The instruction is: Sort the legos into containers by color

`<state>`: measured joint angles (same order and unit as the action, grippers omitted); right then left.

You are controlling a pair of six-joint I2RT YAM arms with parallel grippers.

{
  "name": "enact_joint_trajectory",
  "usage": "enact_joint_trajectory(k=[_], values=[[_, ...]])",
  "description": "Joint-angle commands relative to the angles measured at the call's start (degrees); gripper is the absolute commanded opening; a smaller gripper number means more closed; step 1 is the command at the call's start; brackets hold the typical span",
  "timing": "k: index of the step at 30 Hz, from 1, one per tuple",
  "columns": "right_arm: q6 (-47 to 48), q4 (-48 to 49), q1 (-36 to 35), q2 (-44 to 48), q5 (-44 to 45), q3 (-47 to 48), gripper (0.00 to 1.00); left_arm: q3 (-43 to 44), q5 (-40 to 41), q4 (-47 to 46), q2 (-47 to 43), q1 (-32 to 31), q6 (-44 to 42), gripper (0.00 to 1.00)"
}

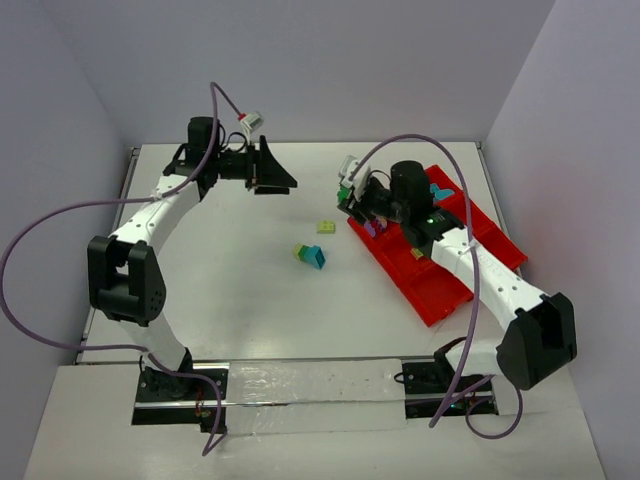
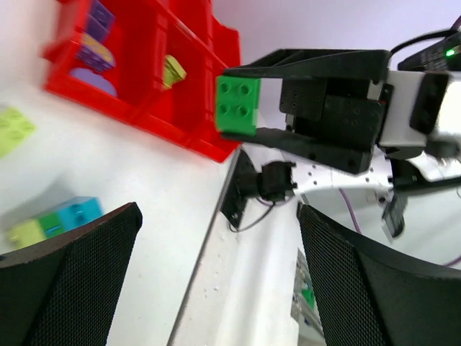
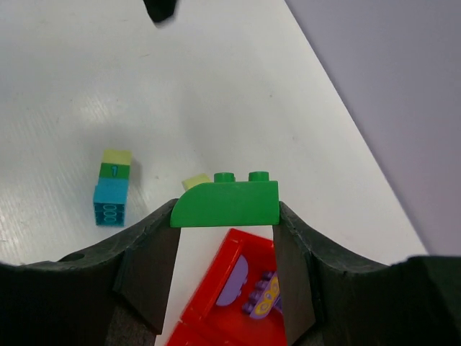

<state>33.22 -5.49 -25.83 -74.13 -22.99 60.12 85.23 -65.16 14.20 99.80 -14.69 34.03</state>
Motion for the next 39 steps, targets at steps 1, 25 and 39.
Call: enact_joint_trajectory(k=[1, 25, 39], values=[[-7.1, 2.9, 6.5, 6.4, 0.6, -3.8, 0.27, 2.7, 2.0, 1.6, -3.9, 3.2, -2.1, 0.98], [-33.1, 4.2, 38.3, 10.3, 19.9, -14.9, 0.27, 1.8, 3.8, 4.3, -0.1, 3.9, -3.5, 0.98], [-35.3, 9.6, 39.1, -0.2, 20.2, -14.3, 0.36, 4.5, 4.5, 6.7, 3.1, 3.9, -4.5, 0.98]])
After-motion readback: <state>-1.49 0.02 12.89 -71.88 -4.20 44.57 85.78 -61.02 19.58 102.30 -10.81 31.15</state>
